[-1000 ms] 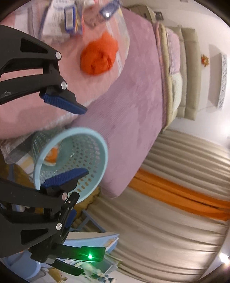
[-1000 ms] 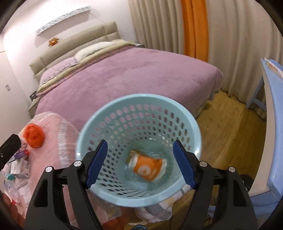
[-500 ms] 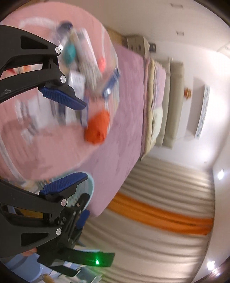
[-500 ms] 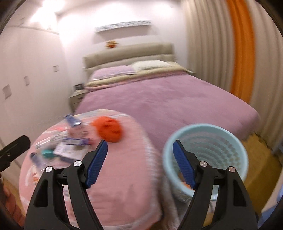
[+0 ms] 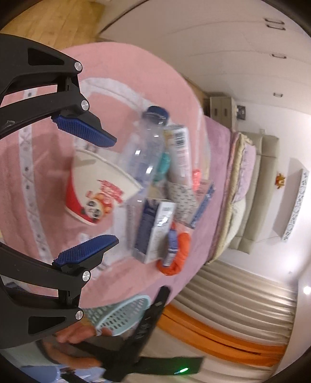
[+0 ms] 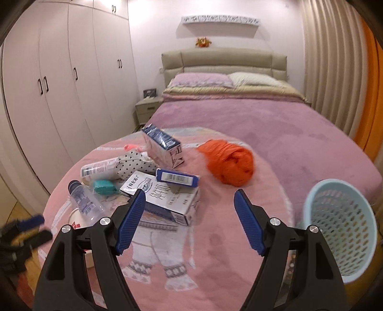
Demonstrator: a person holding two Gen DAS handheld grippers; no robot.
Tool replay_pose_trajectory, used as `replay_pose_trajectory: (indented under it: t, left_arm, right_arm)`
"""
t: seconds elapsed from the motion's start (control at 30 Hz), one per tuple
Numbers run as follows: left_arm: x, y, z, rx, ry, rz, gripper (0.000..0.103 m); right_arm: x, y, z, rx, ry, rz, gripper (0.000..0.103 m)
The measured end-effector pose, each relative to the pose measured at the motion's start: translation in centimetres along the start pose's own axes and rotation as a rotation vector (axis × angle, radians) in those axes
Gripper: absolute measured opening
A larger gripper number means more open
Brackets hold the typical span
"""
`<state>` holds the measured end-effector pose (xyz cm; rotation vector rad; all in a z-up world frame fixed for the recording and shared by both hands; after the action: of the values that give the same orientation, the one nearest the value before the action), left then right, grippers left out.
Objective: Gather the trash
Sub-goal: 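Move both open tools back over the table toward the remaining trash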
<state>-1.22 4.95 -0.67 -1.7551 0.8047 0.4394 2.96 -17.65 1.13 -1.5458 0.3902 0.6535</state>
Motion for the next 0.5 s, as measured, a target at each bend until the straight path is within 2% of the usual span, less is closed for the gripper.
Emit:
replay_pose_trajectory:
  t: [0.2,0.37,0.5]
  left_arm:
    - [0.8,2.5,-1.0,0.105,-0.059,-0.006,0.081]
    - [2.3,3.8,-0.9,0.103,-0.099,0.015,0.081]
    - [2.4,4.0,-0.6,0.125,-0.148,0.004,0.076]
  right_arm:
    - [3.3,0.3,0.3,-0.003,-0.017,0.068,0.072]
    - [6.3,0.9,-0.2,0.029,-0.036,0.133,0.072]
    - [7.6,1.8,-0.1,0.058,-0.079,0.171,0.072]
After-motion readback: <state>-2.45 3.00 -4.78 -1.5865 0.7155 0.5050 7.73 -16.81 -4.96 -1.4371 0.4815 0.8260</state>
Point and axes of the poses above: each gripper's, at about its wrist camera, not at the fingertips, and x roughly the way its jaws point, z to its left, y to its underside, the point moved 3 cm from there along x, roughly the way its jaws point, and after that the axes turned 8 degrees about -x, right-handed, at the moved point
